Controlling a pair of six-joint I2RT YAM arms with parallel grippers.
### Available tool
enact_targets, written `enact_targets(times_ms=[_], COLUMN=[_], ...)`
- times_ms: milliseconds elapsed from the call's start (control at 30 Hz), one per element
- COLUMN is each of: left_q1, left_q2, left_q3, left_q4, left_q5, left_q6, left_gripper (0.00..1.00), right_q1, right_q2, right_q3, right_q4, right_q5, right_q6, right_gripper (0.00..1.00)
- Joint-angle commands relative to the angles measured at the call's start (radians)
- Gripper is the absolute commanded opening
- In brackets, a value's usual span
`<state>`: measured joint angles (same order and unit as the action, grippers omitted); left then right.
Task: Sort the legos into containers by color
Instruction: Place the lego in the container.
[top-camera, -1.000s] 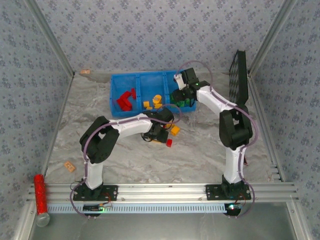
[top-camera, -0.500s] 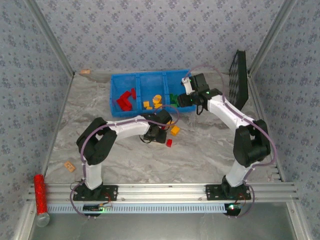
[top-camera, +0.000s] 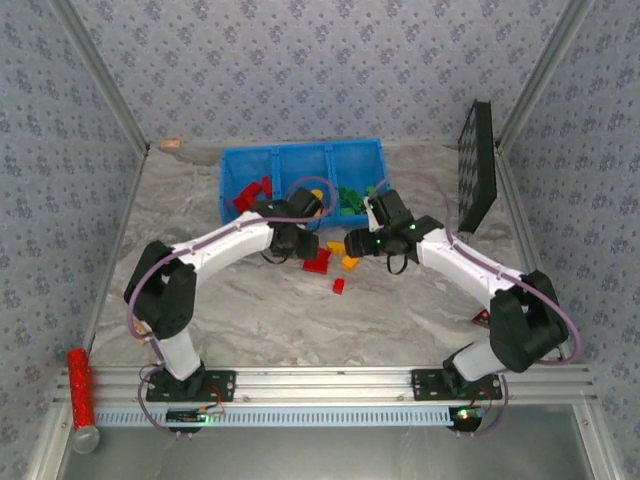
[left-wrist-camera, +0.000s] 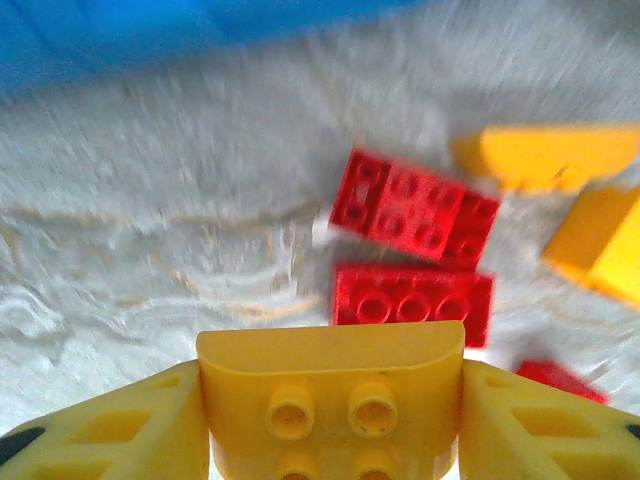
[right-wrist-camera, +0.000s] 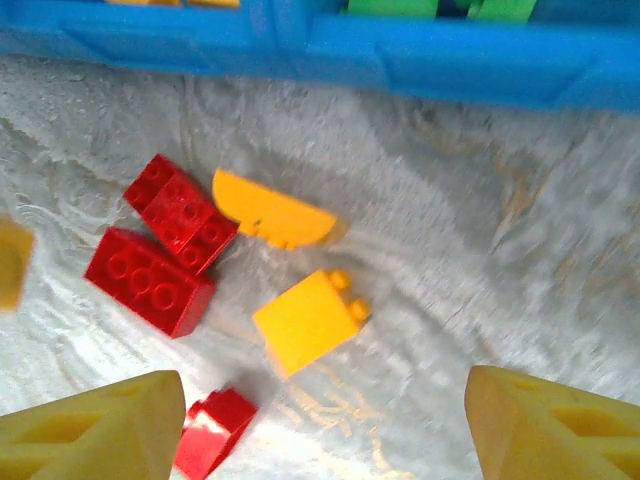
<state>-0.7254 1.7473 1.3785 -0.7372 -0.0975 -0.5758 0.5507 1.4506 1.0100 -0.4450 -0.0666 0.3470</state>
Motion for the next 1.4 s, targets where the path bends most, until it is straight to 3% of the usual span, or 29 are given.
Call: enact_targets(times_ms=[0,433,800,1367], left_q1=[0.045,0.128,0.135,0.139], left_q2=[-0.022,0.240,0.404,0.395], left_q3=[0.088,0.419,0.529,0.534], left_q4=[-0.011,0.052,0.073,0.021], left_q5=[-0.025,-0.054,-0.033,-0.038], left_q6=[0.062,0.163,0.153,0.157], left_gripper=[0.57,0.57,0.57,0.72], right_q1=[0.035,0.153,0.210,0.298], right_q2=[-0.058,-0.068,0.012,0.188], right_q3=[-0.061,-0.143,-0.137,-0.096], right_q4=[0.027,0.038,0.050,0.079], right_q5=[0.011,0.044,0.040,0.057], right_q6=[0.214,0.418,0.485,0.501], right_gripper=[0.74,0.73,0.71,0.63])
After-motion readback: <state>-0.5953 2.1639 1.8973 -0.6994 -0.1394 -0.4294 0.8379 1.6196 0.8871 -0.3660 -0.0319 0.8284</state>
